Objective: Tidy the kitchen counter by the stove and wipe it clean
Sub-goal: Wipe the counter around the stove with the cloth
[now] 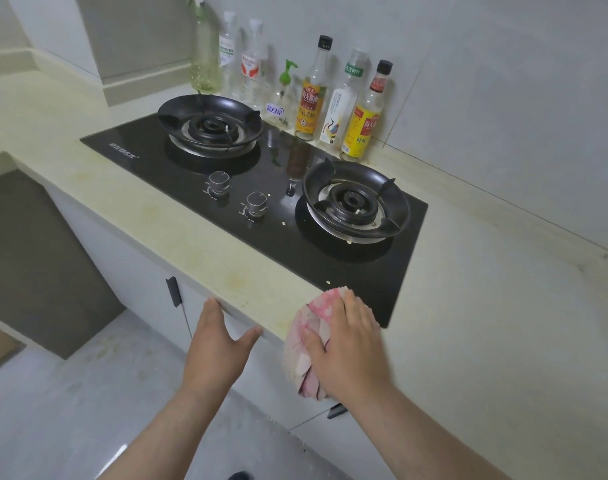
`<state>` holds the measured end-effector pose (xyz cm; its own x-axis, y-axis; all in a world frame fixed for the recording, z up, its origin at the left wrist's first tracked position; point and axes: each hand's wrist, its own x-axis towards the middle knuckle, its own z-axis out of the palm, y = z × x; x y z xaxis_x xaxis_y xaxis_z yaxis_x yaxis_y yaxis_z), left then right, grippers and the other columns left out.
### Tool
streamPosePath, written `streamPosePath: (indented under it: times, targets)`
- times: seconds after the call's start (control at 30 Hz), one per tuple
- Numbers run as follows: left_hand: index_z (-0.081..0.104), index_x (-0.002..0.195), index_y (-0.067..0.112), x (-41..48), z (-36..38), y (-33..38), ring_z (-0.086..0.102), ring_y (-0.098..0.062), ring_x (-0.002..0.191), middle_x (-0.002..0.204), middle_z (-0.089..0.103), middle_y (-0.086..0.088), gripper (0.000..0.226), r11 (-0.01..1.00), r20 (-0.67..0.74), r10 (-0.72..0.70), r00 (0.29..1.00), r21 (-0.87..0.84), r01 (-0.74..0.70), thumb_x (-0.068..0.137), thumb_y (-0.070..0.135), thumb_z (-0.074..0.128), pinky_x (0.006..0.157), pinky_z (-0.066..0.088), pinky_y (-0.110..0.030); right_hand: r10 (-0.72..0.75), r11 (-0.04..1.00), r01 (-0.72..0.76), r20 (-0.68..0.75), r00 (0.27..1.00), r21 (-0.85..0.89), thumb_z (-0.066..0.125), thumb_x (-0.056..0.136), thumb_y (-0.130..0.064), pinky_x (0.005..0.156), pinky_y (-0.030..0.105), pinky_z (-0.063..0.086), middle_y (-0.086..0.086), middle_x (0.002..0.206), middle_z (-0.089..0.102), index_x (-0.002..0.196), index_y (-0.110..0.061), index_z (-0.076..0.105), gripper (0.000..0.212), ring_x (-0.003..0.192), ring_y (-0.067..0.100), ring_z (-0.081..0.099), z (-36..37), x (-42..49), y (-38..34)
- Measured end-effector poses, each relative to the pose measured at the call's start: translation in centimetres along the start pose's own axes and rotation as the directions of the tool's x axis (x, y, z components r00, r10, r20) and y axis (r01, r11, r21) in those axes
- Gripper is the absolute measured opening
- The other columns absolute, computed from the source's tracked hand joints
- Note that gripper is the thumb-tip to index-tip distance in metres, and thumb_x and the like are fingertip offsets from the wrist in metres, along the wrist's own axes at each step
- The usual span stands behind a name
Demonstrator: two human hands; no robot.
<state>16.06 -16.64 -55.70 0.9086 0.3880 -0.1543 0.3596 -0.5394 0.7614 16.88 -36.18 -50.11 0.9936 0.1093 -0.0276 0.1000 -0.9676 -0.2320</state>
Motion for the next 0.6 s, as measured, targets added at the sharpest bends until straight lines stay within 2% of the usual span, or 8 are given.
streamPosePath:
  times: [0.03,0.1,0.17,0.3,0.43,0.6]
  targets:
    - [0.039,0.131,0.020,0.1,0.1,-0.3,0.050,-0.016,0.120,0.130,0.050,0.007,0.069,1.000,-0.013,0.007,1.000,-0.005,-0.007,0.079,0.053,0.068,0.090,0.050,-0.036,-0.002,1.000,0.002,-0.026,1.000,-0.022,0.030,0.096,-0.059,0.122,0.036,0.008,0.002,0.163,0.011,0.155,-0.015,0.015,0.075,0.150,0.021,0.009,0.6,-0.3,0.1]
    - [0.037,0.135,0.019,0.4,0.4,-0.9,0.045,-0.018,0.128,0.139,0.046,0.003,0.078,1.000,-0.022,0.004,1.000,-0.001,-0.004,0.076,0.061,0.067,0.096,0.050,-0.041,-0.024,0.995,0.013,-0.106,0.994,-0.100,0.030,0.097,-0.051,0.118,0.039,0.019,0.009,0.156,0.030,0.150,-0.011,0.032,0.066,0.144,0.027,0.026,1.4,-0.7,-0.2]
    - [0.036,0.137,0.019,0.6,0.7,-1.4,0.043,-0.019,0.131,0.143,0.043,0.001,0.084,1.000,-0.014,-0.005,1.000,-0.007,0.005,0.073,0.066,0.065,0.098,0.050,-0.044,-0.011,0.989,-0.008,-0.134,0.991,-0.146,0.033,0.097,-0.043,0.117,0.038,0.021,0.012,0.152,0.040,0.147,-0.008,0.039,0.061,0.141,0.028,0.034,2.0,-0.7,-0.8]
    - [0.031,0.144,0.023,0.5,0.9,-1.7,0.036,-0.015,0.139,0.151,0.035,0.005,0.090,0.998,-0.030,0.008,1.000,-0.058,-0.010,0.073,0.065,0.067,0.104,0.046,-0.043,0.018,0.988,-0.032,-0.093,0.996,-0.153,0.013,0.094,-0.053,0.120,0.037,0.011,0.013,0.159,0.026,0.152,-0.003,0.026,0.078,0.148,0.027,0.023,2.8,-0.2,-1.8]
    - [0.020,0.153,0.027,0.4,1.1,-1.9,0.021,-0.008,0.146,0.160,0.020,0.014,0.099,0.997,-0.038,0.010,0.999,-0.081,-0.013,0.074,0.064,0.068,0.113,0.036,-0.038,-0.064,0.975,0.054,-0.039,0.997,-0.216,0.019,0.094,-0.058,0.119,0.039,0.014,0.013,0.159,0.025,0.152,-0.002,0.026,0.081,0.148,0.028,0.023,2.9,0.4,-1.7]
    - [0.019,0.155,0.023,0.0,1.1,-1.4,0.014,-0.003,0.147,0.160,0.014,0.015,0.101,0.989,-0.044,-0.051,0.998,-0.142,0.045,0.076,0.052,0.075,0.117,0.023,-0.027,-0.160,0.977,0.166,0.052,0.986,-0.135,0.012,0.091,-0.059,0.122,0.035,-0.006,0.007,0.165,0.003,0.156,-0.008,0.005,0.083,0.151,0.021,-0.003,2.0,1.9,-3.5]
